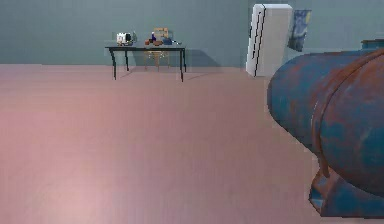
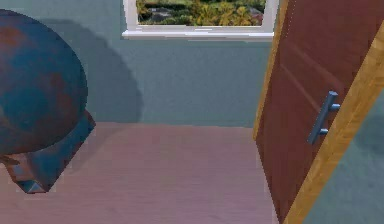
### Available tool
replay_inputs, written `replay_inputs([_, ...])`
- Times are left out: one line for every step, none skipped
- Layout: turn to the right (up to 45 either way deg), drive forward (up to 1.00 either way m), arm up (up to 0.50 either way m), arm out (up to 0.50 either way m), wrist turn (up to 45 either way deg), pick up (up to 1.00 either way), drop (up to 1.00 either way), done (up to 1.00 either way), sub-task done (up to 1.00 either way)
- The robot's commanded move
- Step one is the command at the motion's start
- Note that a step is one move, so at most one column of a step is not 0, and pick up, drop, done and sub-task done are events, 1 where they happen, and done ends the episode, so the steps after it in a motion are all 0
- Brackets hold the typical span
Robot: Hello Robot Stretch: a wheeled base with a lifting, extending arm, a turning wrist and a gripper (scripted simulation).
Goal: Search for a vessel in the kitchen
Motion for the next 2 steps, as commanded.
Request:
replay_inputs([0.0,0.05,0.0,0.0,0.0,0.0,0.0,0.0,0.0])
replay_inputs([-45.0,0.0,0.0,0.0,0.0,0.0,0.0,0.0,0.0])
